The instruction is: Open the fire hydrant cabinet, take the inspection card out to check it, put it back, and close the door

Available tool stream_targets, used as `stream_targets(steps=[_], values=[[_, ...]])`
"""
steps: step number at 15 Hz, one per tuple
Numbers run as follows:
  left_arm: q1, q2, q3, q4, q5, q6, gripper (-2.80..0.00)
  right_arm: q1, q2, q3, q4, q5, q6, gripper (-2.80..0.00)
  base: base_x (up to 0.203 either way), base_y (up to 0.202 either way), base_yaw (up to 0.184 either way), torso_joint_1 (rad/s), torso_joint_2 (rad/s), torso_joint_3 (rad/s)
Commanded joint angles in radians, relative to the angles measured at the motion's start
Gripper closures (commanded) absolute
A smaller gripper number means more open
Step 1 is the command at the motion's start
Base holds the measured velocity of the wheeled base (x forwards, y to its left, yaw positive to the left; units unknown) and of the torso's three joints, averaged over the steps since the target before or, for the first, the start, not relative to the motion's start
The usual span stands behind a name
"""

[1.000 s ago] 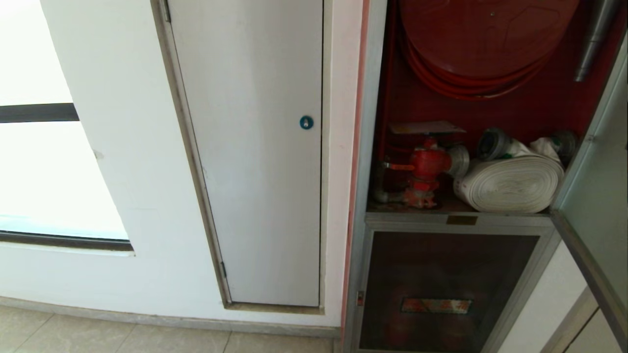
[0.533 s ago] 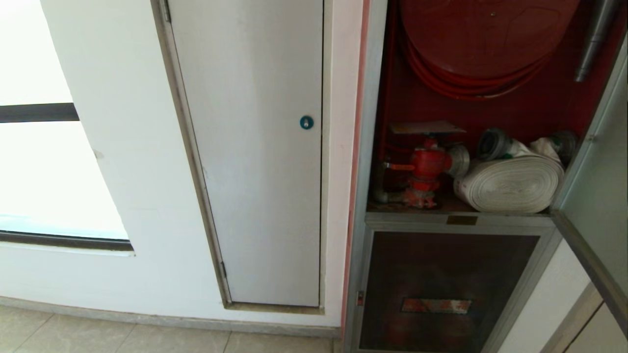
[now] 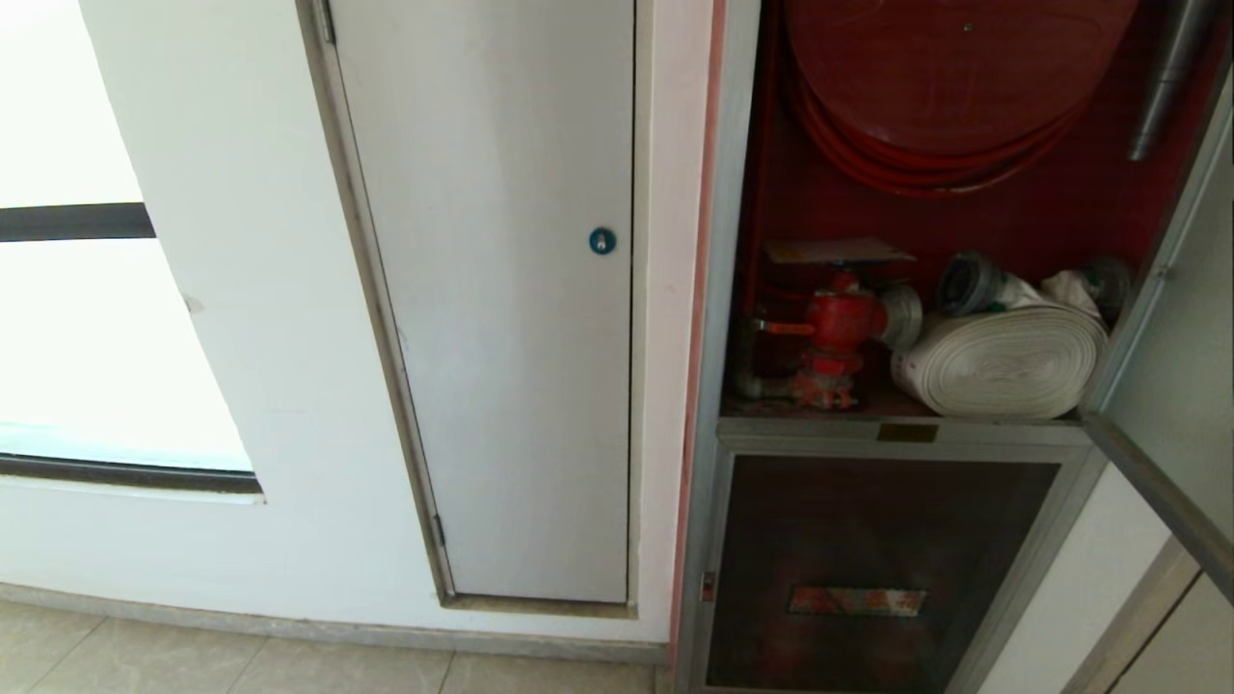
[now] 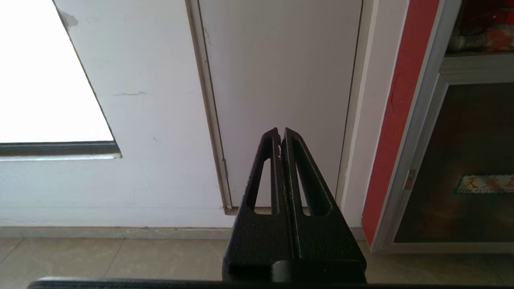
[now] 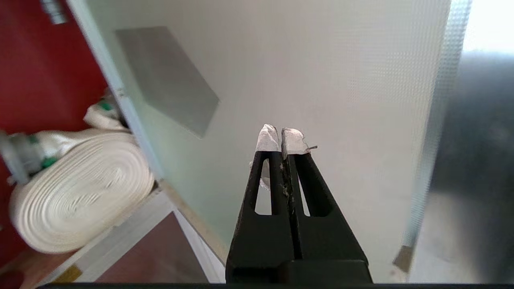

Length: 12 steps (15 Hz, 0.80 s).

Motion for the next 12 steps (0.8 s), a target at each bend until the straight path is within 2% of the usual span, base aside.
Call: stream_targets(steps=[1, 5, 9, 12], values=[[0.000, 0.001, 0.028, 0.001, 0.000, 0.000, 0.00, -0.079, 0.035, -0.005, -0.004, 0.040, 0.019, 0.00, 0.000, 0.000, 0.000, 0.000, 0.00, 0.000], [0.000, 0.000, 0.028, 0.001, 0.000, 0.000, 0.00, -0.193, 0.067, -0.007, -0.005, 0.144, 0.029, 0.00, 0.000, 0.000, 0.000, 0.000, 0.00, 0.000], [0.000, 0.001, 0.028, 0.000, 0.001, 0.000, 0.00, -0.195, 0.064, -0.003, -0.007, 0.151, 0.028, 0.00, 0.000, 0.000, 0.000, 0.000, 0.00, 0.000], [0.000, 0.000, 0.028, 0.001, 0.001, 0.000, 0.00, -0.168, 0.028, 0.011, -0.007, 0.211, 0.028, 0.00, 0.000, 0.000, 0.000, 0.000, 0.00, 0.000]])
